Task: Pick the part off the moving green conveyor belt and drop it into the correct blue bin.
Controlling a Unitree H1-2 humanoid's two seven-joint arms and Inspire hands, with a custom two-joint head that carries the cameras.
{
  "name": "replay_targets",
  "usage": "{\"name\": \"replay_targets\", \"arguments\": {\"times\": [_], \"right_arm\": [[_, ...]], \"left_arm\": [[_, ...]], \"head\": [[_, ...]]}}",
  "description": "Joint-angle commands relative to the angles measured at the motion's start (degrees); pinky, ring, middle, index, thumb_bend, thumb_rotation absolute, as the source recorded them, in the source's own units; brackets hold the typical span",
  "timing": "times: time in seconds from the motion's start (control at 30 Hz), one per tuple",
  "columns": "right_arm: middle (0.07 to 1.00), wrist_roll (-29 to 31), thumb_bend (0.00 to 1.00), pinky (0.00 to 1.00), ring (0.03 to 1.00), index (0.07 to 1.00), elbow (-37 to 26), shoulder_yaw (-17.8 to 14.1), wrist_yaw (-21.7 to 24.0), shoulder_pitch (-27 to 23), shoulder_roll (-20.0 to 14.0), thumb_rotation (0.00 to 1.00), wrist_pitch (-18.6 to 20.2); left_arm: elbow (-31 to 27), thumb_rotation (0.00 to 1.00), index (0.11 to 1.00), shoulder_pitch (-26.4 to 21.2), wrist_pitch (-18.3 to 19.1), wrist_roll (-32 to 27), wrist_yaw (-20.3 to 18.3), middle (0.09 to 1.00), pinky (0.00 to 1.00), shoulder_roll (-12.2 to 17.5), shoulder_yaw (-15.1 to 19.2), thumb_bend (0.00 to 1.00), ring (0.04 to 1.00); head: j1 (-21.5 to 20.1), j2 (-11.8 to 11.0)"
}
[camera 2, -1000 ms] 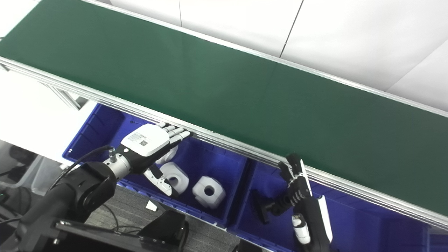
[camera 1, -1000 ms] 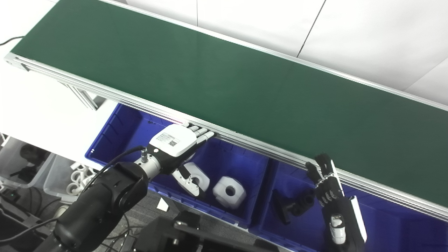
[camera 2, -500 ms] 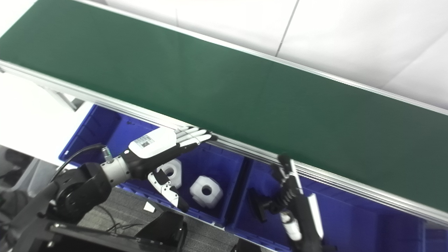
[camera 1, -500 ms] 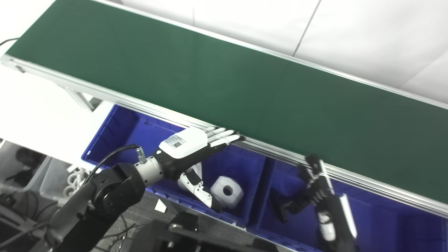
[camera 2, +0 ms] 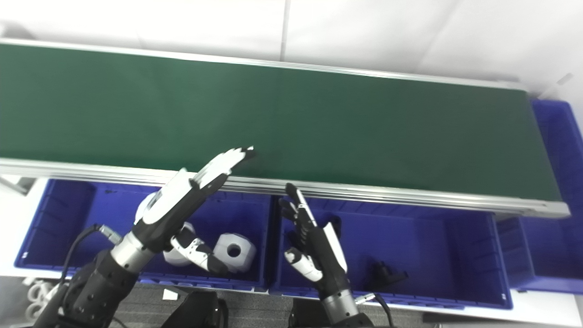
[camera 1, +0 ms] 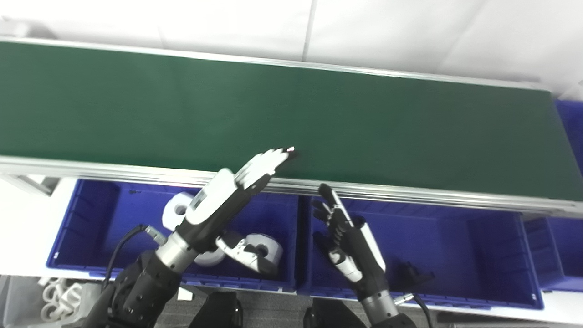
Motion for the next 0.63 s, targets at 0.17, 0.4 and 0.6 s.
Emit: {"name": "replay_targets", "arguments": {"times": [0.17,0.4,0.6], "right_arm": [[0.98,-0.43,0.89,0.93,0.927,0.988,2.72,0.27,-2.35,-0.71,-0.49,0.89,-4.07],[0.98,-1.07,0.89,0.92,0.92,0.988,5.54,1.46,-5.04,-2.34,-2.79,0.9,-4.09],[0.998,-5.86,0.9,0.95,0.979,0.983,4.17,5.67,-14.09,-3.12,-6.41,0.89,-4.09]], "left_arm": [[10.61,0.9,1.0,-3.16,-1.98,1.92,20.54,1.0,1.0,5.34,-12.29,0.93,1.0],[13.56,0.93,1.0,-4.78,-1.97,2.42,26.55,1.0,1.0,4.99,-16.87,0.95,1.0],[12.25,0.92,1.0,-4.51,-1.97,1.53,29.13,1.0,1.0,4.66,-17.99,0.95,1.0]], "head": [[0.65,-4.07],[3.06,-6.98],[5.47,-8.63]]}}
